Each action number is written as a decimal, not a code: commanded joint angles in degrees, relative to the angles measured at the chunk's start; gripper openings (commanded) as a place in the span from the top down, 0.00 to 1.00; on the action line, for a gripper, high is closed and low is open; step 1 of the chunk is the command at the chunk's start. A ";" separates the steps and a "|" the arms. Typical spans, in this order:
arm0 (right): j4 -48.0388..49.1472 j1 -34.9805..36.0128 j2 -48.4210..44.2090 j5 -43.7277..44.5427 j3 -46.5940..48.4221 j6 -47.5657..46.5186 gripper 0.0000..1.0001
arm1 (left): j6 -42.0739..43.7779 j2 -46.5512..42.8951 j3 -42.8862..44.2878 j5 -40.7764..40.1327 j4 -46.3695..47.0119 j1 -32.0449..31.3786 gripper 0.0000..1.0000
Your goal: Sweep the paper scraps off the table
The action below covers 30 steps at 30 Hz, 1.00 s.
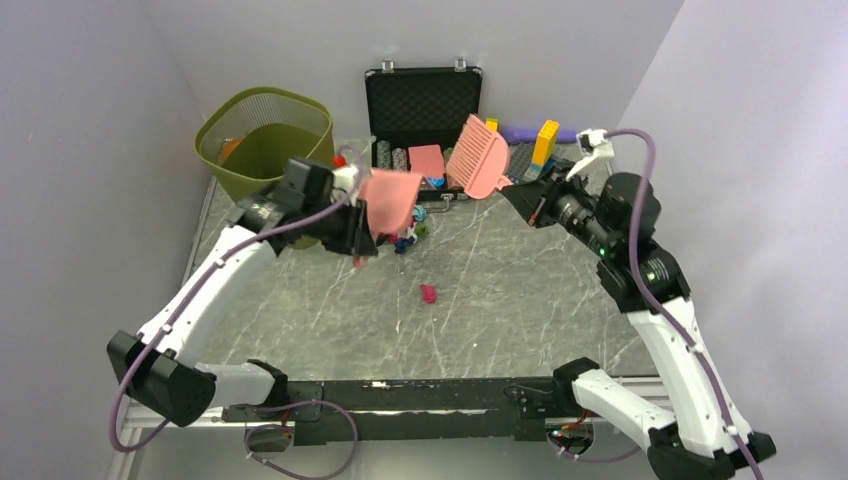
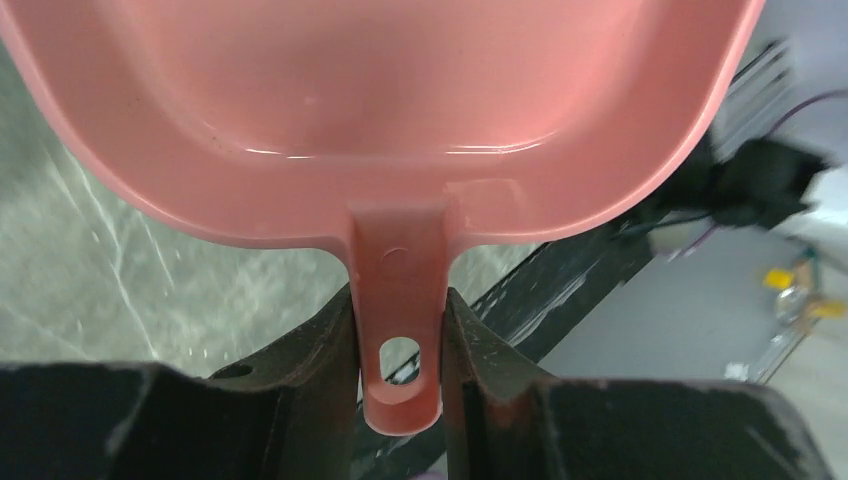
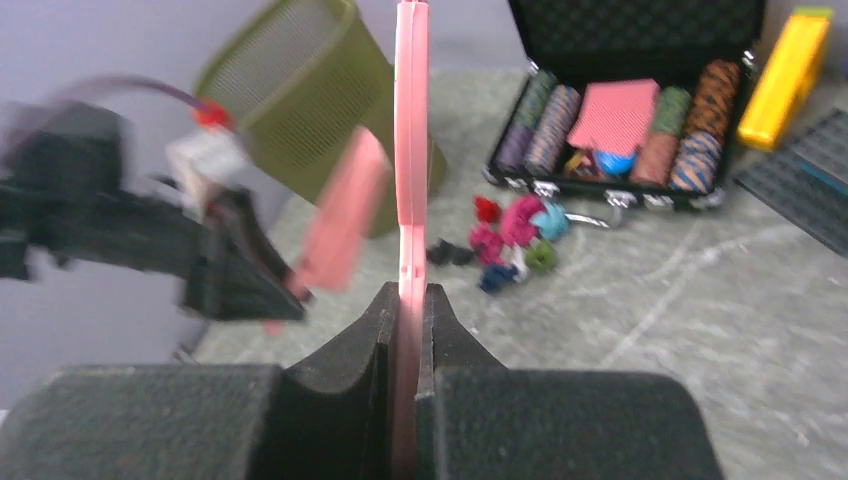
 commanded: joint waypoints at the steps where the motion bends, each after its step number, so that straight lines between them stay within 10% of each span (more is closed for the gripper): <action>1: 15.78 0.08 -3.29 -3.72 -5.12 8.09 1.00 | 2.64 0.52 -3.98 -10.05 -1.64 -7.46 1.00; 30: 14.67 15.37 7.02 13.51 -18.39 15.21 1.00 | 2.59 1.00 1.30 -21.51 -1.78 -18.52 1.00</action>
